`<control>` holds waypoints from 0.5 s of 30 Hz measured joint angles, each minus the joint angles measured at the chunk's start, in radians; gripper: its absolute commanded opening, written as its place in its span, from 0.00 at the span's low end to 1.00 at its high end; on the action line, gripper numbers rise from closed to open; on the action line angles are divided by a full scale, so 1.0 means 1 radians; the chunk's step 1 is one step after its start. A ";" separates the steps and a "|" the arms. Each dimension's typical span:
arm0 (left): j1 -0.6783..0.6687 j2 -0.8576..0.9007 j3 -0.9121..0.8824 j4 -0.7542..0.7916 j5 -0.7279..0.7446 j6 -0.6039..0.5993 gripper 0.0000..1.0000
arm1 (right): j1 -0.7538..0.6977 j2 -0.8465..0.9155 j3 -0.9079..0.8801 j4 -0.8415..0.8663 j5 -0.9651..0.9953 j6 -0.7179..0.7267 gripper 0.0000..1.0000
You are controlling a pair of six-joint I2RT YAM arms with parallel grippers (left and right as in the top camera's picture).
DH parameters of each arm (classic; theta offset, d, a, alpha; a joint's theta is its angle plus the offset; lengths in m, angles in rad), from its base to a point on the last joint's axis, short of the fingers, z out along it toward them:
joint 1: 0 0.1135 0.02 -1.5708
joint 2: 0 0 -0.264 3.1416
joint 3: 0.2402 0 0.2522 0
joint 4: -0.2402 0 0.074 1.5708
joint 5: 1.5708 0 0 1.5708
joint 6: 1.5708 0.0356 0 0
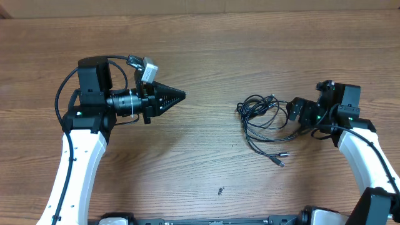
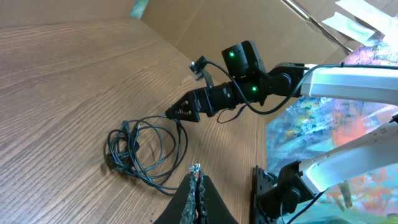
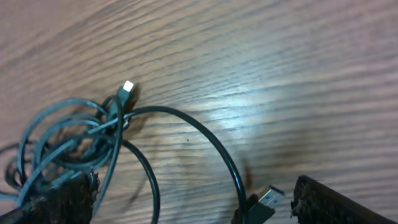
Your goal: Untangle cables
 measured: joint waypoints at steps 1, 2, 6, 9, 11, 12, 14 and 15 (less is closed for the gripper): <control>0.000 0.000 0.000 0.000 0.000 0.002 0.04 | 0.000 0.000 0.000 -0.002 -0.003 -0.039 0.97; 0.000 0.000 0.000 0.000 -0.003 0.005 0.04 | 0.000 0.000 0.000 -0.003 -0.003 -0.066 0.96; 0.000 0.000 0.000 0.000 -0.008 0.015 0.04 | 0.000 0.000 0.000 -0.015 -0.003 -0.172 1.00; 0.000 0.000 0.000 0.000 -0.008 0.016 0.04 | 0.000 0.000 0.000 -0.017 -0.004 -0.226 1.00; 0.000 0.000 0.000 0.000 -0.008 0.016 0.04 | 0.000 0.012 0.000 -0.018 -0.005 -0.253 1.00; 0.000 0.000 0.000 0.000 -0.009 0.016 0.05 | 0.000 0.024 0.000 -0.018 -0.006 -0.258 1.00; 0.000 0.000 0.000 0.000 -0.011 0.016 0.04 | 0.000 0.058 0.000 -0.020 -0.011 -0.267 1.00; 0.000 0.000 0.000 0.000 -0.011 0.016 0.04 | 0.000 0.080 0.000 -0.023 -0.014 -0.270 1.00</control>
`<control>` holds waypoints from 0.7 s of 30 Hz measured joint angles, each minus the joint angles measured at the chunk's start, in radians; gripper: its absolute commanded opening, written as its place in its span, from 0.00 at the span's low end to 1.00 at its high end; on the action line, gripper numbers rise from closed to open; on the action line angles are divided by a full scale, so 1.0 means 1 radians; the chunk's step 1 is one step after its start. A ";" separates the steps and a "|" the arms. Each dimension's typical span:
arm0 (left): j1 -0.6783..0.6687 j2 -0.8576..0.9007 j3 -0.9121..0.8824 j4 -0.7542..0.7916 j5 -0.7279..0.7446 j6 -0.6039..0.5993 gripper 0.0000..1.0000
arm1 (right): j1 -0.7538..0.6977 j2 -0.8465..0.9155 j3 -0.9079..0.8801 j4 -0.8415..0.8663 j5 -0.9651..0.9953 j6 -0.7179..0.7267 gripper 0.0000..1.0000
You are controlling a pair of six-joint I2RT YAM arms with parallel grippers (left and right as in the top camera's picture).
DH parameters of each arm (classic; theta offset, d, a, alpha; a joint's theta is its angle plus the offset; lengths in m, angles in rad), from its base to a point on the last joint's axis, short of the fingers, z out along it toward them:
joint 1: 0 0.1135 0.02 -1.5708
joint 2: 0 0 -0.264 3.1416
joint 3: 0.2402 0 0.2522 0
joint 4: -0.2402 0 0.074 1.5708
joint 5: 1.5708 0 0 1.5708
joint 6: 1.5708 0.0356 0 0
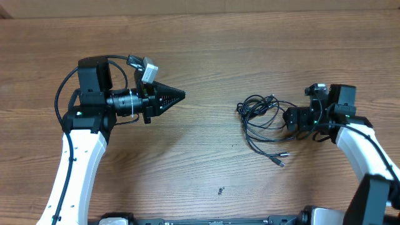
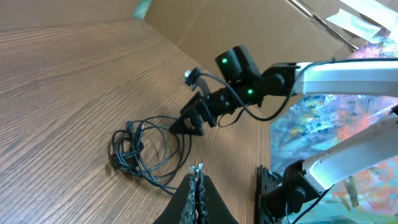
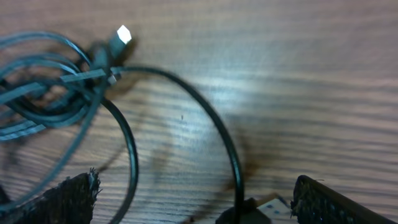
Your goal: Untangle cables
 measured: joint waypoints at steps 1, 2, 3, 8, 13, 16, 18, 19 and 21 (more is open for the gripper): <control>0.000 0.000 0.000 0.000 -0.003 0.000 0.04 | 0.000 0.014 0.000 -0.001 -0.003 -0.002 1.00; 0.000 0.000 0.000 0.000 -0.005 0.000 0.04 | 0.000 0.029 0.000 -0.004 -0.006 -0.004 1.00; 0.000 0.000 0.000 0.000 -0.008 0.000 0.04 | 0.000 0.045 0.000 -0.004 -0.009 -0.008 1.00; 0.000 0.000 0.000 0.000 -0.018 0.000 0.04 | 0.016 0.059 0.000 -0.002 -0.013 -0.016 1.00; 0.000 0.000 0.000 0.000 -0.030 0.000 0.04 | 0.054 0.060 0.000 0.034 -0.013 -0.026 1.00; 0.000 0.000 0.000 0.000 -0.030 0.000 0.04 | 0.079 0.071 0.000 0.066 0.003 -0.037 1.00; 0.000 0.000 0.000 0.000 -0.030 0.000 0.04 | 0.083 0.085 0.000 0.077 0.007 -0.041 1.00; 0.000 0.000 0.000 0.000 -0.030 0.000 0.04 | 0.084 0.095 0.000 0.079 0.008 -0.045 1.00; 0.000 0.000 0.000 0.000 -0.030 0.000 0.04 | 0.084 0.121 0.000 0.087 0.013 -0.053 0.96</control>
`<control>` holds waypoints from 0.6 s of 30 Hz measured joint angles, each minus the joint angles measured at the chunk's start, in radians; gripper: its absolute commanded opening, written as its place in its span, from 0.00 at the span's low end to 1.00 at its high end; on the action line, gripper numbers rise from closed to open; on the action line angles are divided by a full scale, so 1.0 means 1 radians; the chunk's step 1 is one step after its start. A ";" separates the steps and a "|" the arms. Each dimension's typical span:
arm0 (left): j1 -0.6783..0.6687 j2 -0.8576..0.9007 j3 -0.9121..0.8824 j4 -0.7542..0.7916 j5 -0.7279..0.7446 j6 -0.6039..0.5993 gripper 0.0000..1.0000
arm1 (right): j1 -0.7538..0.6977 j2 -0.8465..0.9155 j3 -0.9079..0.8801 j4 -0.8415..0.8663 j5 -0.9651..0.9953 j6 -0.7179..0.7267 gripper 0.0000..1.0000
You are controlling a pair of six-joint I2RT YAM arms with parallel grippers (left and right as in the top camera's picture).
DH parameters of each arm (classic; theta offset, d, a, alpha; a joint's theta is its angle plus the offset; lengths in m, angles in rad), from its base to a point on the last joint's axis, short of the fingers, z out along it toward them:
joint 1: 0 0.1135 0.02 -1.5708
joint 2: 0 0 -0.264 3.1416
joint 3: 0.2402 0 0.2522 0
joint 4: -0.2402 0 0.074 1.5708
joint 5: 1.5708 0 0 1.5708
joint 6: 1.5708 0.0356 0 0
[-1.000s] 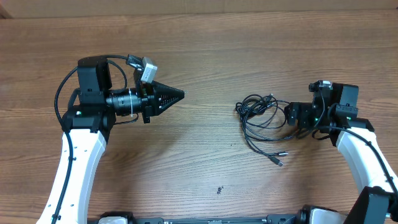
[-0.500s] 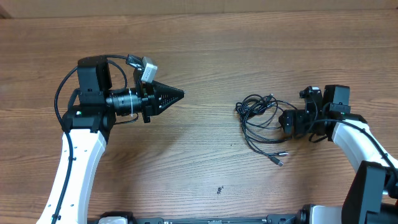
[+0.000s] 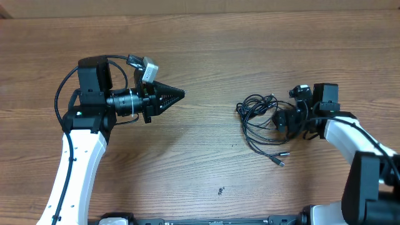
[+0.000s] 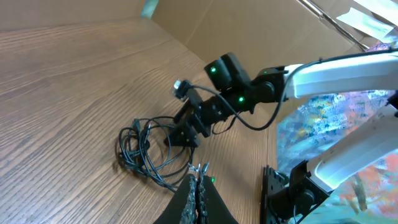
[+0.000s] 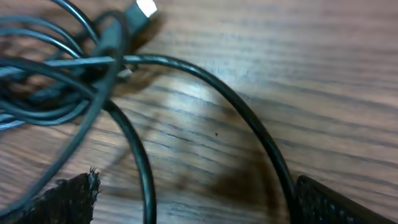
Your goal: Untangle cables
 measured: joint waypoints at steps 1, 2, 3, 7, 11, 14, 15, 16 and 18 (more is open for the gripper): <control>0.000 0.000 0.000 0.000 0.000 0.000 0.04 | 0.000 0.025 0.000 0.004 0.002 -0.006 0.95; 0.000 0.000 0.000 0.000 0.000 0.000 0.04 | 0.000 0.032 0.002 0.011 0.006 -0.011 0.89; 0.000 0.000 0.000 0.000 0.000 0.000 0.04 | 0.000 0.037 0.003 0.016 0.009 -0.018 0.82; 0.000 0.000 0.000 0.000 -0.002 0.000 0.04 | 0.000 0.048 0.007 0.024 0.016 -0.026 0.18; 0.000 0.000 0.000 0.000 -0.003 0.000 0.04 | 0.000 0.056 0.008 0.023 0.014 -0.009 0.04; 0.000 0.000 0.000 0.000 -0.003 0.000 0.04 | 0.000 0.058 0.014 0.004 -0.004 0.002 0.04; 0.000 0.000 0.000 0.000 -0.003 0.000 0.04 | 0.000 0.059 0.018 -0.005 -0.013 0.005 0.04; 0.000 0.000 0.000 0.000 -0.003 0.000 0.04 | 0.000 0.061 0.026 -0.029 -0.025 0.009 0.04; 0.000 0.000 0.000 0.000 -0.003 0.000 0.04 | 0.000 0.063 0.043 -0.071 -0.048 0.013 0.04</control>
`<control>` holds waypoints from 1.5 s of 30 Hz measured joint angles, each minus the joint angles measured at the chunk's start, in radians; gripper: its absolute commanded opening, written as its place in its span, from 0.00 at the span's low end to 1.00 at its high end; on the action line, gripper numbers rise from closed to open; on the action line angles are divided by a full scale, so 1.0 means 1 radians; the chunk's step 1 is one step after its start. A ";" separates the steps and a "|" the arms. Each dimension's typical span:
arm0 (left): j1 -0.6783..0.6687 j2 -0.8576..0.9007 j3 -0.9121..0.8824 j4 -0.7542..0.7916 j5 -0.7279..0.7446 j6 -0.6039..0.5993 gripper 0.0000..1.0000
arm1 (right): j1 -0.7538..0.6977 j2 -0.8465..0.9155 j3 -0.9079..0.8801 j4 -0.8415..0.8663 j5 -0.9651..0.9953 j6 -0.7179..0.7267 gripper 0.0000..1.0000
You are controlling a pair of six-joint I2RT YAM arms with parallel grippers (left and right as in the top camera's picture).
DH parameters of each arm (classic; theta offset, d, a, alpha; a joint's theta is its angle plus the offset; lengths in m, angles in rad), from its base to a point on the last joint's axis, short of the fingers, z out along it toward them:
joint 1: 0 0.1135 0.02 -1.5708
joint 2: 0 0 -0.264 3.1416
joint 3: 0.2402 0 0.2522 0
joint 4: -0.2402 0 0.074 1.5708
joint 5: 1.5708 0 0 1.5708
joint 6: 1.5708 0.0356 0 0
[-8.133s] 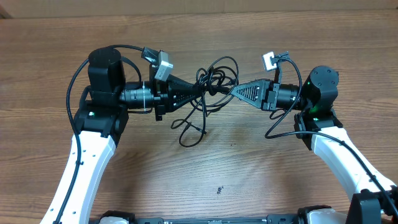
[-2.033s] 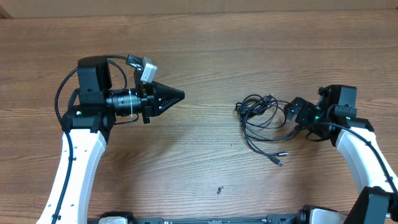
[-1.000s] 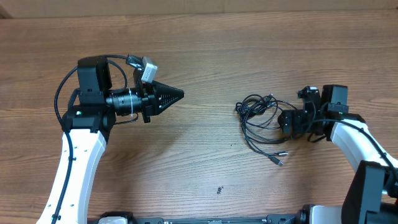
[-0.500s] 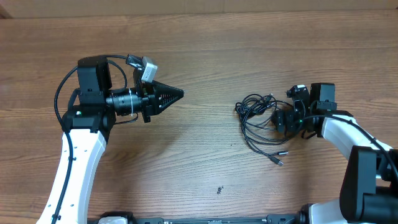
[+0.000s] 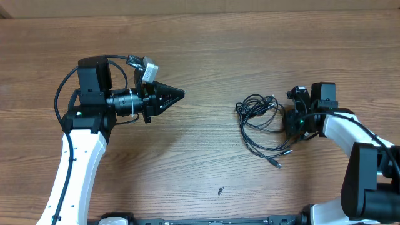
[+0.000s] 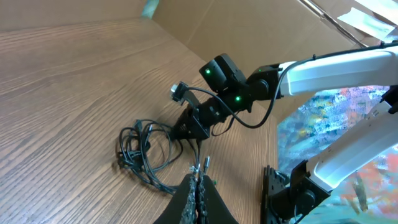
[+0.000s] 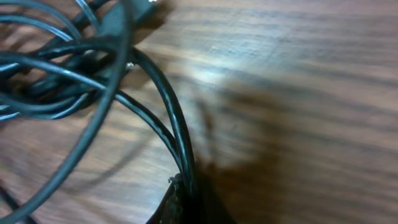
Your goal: Untangle cables
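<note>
A tangle of thin black cables (image 5: 259, 119) lies on the wooden table right of centre, with loose plug ends trailing toward the front (image 5: 275, 164). My right gripper (image 5: 292, 125) is down at the bundle's right edge, shut on black cable strands (image 7: 177, 134) that run out of the closed jaws. The bundle also shows in the left wrist view (image 6: 140, 149), with the right arm (image 6: 224, 81) over it. My left gripper (image 5: 181, 95) hovers far to the left, shut and holding nothing, its fingertips (image 6: 198, 177) pressed together.
A cardboard wall (image 6: 249, 25) stands behind the table's far edge. The wooden table top (image 5: 200, 50) spreads between the two arms. The right arm's white forearm (image 5: 356, 134) reaches in from the right side.
My right gripper was open astride the cable strands and is now shut on them. The bundle's front plug ends have shifted slightly. The left arm has not moved.
My right gripper stood open to the right of the bundle, a plug end between its fingers. Then it was closer and lower over the outer loop, still open. Now it is shut on the strands. The left gripper stayed shut and still throughout.
</note>
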 measured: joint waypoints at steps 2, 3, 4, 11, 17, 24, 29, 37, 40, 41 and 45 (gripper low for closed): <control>0.000 0.000 0.000 0.000 0.000 0.000 0.04 | 0.000 0.000 0.032 -0.058 -0.026 0.004 0.04; 0.000 0.000 0.000 0.000 0.000 0.000 0.04 | 0.000 0.000 0.043 -0.069 -0.033 0.003 0.04; 0.000 0.000 0.000 0.000 0.000 0.000 0.04 | 0.000 0.000 0.070 -0.105 -0.043 0.003 0.04; 0.000 0.000 0.000 -0.002 0.000 0.000 0.04 | 0.000 -0.055 0.219 -0.282 -0.076 0.003 0.04; 0.000 0.000 0.000 -0.002 0.004 0.000 0.04 | 0.000 -0.154 0.330 -0.418 -0.079 0.003 0.04; 0.000 0.000 0.000 0.006 0.039 0.004 0.22 | 0.002 -0.314 0.431 -0.527 -0.085 0.003 0.04; -0.014 0.000 -0.001 0.029 0.063 0.009 1.00 | 0.027 -0.465 0.455 -0.529 -0.119 0.003 0.04; -0.072 0.000 -0.002 0.125 0.083 0.007 0.92 | 0.203 -0.624 0.457 -0.551 -0.155 0.003 0.04; -0.080 0.000 -0.002 0.156 0.107 0.015 0.87 | 0.276 -0.632 0.457 -0.551 -0.170 0.003 0.04; -0.083 0.000 -0.002 0.164 0.122 0.024 0.87 | 0.290 -0.632 0.457 -0.549 -0.175 0.003 0.04; -0.085 0.000 -0.002 0.170 0.208 0.097 0.87 | 0.337 -0.632 0.457 -0.522 -0.220 0.003 0.04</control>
